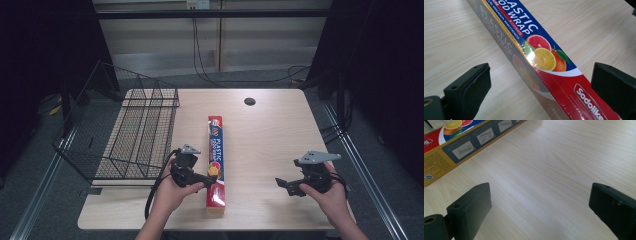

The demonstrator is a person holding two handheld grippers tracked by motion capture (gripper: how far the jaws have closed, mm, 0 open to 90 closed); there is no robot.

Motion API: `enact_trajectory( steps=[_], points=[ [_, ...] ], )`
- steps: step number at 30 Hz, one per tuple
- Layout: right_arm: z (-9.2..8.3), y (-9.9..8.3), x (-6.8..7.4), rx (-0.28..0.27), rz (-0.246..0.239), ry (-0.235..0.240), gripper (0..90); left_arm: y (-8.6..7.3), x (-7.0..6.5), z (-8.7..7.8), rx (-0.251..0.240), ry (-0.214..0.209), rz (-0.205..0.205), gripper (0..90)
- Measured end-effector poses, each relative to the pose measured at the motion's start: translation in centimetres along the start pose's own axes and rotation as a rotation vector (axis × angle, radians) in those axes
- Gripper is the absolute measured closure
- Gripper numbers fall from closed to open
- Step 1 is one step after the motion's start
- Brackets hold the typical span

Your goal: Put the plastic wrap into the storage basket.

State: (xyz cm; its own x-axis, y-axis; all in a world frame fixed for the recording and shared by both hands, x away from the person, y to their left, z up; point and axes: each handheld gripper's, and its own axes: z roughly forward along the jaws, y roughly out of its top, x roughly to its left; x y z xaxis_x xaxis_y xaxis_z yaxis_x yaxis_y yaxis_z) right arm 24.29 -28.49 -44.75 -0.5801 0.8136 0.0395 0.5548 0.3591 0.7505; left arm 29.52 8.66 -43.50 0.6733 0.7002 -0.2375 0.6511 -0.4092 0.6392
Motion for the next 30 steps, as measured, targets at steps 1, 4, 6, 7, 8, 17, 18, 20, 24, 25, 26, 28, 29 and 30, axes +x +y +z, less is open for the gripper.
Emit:
enact_trajectory(
  steps=[1, 4, 6, 7, 8, 17, 18, 20, 24, 25, 26, 28, 29, 30],
  points=[
    [0.0, 0.0, 0.0, 0.000, -0.002, -0.001, 4.2, 0.0, 0.0, 0.0, 0.007, -0.004, -0.002, 3.0],
    [0.1, 0.0, 0.2, 0.002, -0.010, -0.013, 4.3, -0.1, 0.0, 0.2, 0.007, -0.002, -0.005, 3.0],
    [0.2, -0.1, 0.3, 0.005, -0.017, -0.001, 4.4, -0.1, 0.0, 0.3, 0.009, -0.009, -0.012, 3.0],
    [0.3, -0.1, 0.3, 0.003, -0.020, -0.010, 4.3, 0.0, 0.0, 0.3, 0.010, -0.002, -0.011, 3.0],
    [0.3, -0.2, 0.3, 0.008, -0.020, -0.007, 4.4, 0.0, 0.0, 0.3, 0.010, -0.002, -0.011, 3.0],
    [0.3, -0.2, 0.5, 0.013, -0.040, -0.021, 4.1, 0.7, -0.6, 1.2, 0.025, -0.007, -0.030, 3.8],
    [0.3, -0.2, 0.6, 0.014, -0.039, -0.026, 4.1, 0.8, -0.6, 1.3, 0.034, -0.009, -0.022, 3.8],
    [0.3, -0.3, 0.6, 0.019, -0.035, -0.028, 4.1, 1.1, -0.7, 1.5, 0.035, -0.016, -0.031, 4.2],
    [0.4, -0.4, 0.6, 0.023, -0.040, -0.029, 4.2, 2.2, -0.9, 2.1, 0.046, 0.000, -0.045, 4.5],
    [0.4, -0.4, 0.6, 0.023, -0.040, -0.029, 4.2, 2.2, -0.9, 2.1, 0.046, 0.000, -0.045, 4.7],
    [0.3, -0.4, 0.6, 0.021, -0.040, -0.029, 4.2, 2.4, -0.9, 2.2, 0.057, 0.007, -0.037, 4.7],
    [0.3, -0.4, 0.5, 0.020, -0.042, -0.029, 4.3, 2.8, -0.8, 2.5, 0.065, 0.023, -0.040, 4.9],
    [0.3, -0.4, 0.5, 0.017, -0.039, -0.024, 4.3, 3.0, -0.7, 2.5, 0.071, 0.022, -0.042, 5.5],
    [0.2, -0.4, 0.5, 0.014, -0.034, -0.020, 4.3, 3.1, -0.7, 2.7, 0.067, 0.026, -0.055, 5.5]
  ],
)
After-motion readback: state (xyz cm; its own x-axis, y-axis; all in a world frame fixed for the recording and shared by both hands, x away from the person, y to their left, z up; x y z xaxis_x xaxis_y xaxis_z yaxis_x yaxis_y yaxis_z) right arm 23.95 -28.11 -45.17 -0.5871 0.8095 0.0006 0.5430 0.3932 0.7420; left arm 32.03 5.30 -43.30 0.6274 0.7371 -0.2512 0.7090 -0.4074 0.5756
